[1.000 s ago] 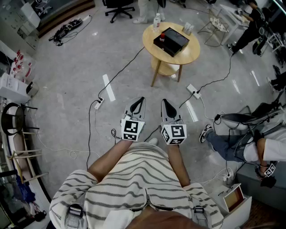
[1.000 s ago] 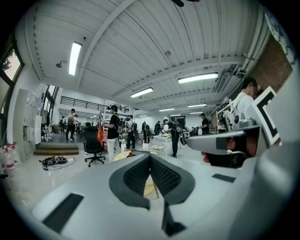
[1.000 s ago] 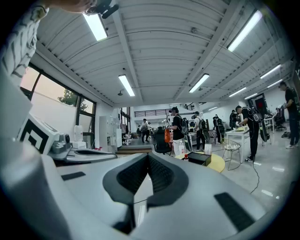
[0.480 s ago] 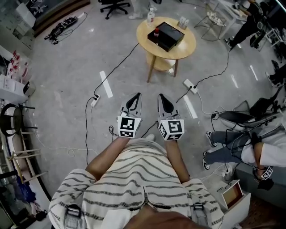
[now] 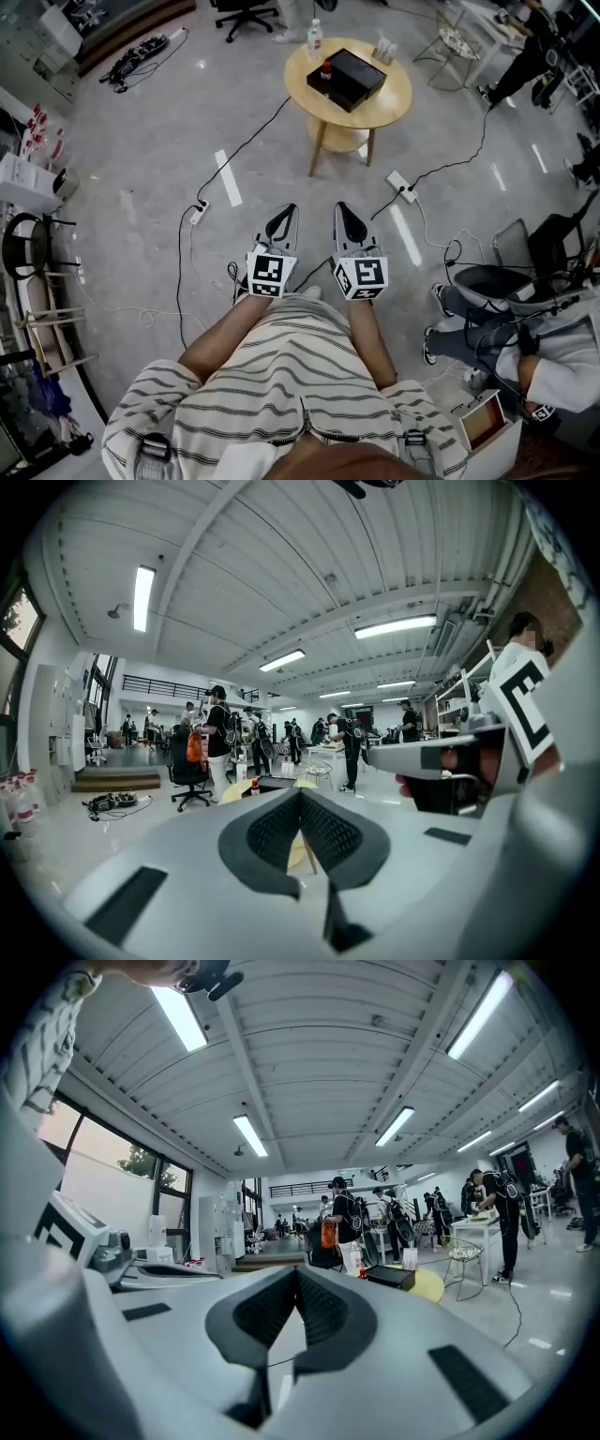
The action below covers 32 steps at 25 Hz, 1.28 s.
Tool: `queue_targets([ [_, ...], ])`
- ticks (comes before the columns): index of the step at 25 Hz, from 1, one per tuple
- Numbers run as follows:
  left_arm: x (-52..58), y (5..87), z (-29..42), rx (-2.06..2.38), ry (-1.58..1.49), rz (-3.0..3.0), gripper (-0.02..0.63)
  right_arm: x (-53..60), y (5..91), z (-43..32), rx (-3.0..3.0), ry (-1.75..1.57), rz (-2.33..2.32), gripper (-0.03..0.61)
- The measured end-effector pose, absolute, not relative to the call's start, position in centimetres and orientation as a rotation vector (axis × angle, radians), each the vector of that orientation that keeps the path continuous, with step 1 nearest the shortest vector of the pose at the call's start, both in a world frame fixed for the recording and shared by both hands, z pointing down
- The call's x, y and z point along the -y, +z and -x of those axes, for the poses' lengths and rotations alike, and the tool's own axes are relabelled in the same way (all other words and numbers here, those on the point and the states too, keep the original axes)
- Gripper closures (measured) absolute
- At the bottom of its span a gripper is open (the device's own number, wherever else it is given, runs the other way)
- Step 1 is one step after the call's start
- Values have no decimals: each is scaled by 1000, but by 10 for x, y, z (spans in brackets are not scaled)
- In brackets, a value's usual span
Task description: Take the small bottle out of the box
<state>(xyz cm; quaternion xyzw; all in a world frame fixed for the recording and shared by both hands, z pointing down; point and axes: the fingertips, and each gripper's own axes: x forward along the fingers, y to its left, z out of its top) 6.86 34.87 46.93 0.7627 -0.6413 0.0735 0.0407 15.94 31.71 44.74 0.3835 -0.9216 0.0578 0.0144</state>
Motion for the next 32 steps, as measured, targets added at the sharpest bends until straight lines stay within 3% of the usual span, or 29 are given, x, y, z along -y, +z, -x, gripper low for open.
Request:
queue_targets([
  [16, -261, 492, -55, 1962, 214, -2312, 592, -237, 466, -136, 2875, 185, -1117, 566],
  [32, -62, 483, 20, 1847, 250, -2380, 592, -46, 460, -62, 2813, 254, -1242, 567],
])
